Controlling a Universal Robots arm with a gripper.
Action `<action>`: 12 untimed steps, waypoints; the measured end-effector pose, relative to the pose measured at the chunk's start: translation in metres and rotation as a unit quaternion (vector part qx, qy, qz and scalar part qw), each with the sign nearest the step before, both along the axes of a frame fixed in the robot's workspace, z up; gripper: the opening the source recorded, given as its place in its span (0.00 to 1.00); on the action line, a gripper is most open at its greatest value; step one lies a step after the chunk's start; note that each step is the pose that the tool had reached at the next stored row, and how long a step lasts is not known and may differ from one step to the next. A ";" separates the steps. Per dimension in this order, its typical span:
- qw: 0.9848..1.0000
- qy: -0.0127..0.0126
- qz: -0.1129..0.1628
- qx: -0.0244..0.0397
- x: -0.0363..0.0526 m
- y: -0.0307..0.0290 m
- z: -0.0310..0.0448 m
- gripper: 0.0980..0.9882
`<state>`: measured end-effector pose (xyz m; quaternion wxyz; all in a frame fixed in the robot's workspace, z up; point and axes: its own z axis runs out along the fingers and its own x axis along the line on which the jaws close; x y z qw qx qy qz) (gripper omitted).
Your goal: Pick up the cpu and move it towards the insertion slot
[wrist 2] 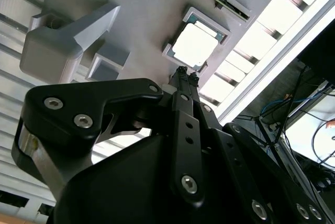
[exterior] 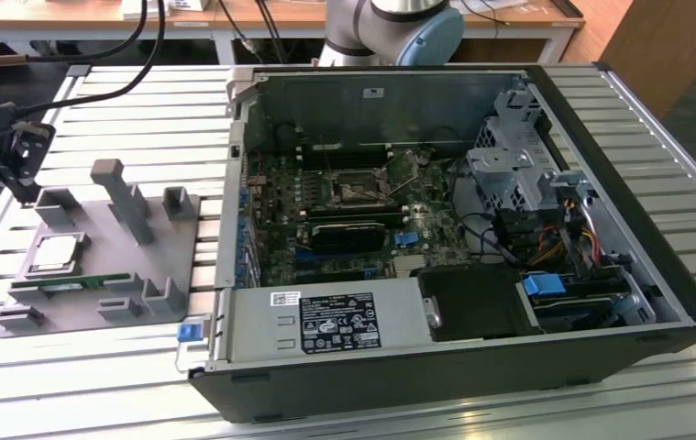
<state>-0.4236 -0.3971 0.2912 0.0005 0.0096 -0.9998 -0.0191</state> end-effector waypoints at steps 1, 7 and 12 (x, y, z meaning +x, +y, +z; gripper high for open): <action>1.000 0.000 0.000 0.000 -0.0001 0.0000 -0.0002 0.01; 1.000 0.000 0.000 0.000 -0.0005 0.0000 -0.0016 0.01; 1.000 0.000 0.000 0.000 -0.0008 0.0000 -0.0027 0.01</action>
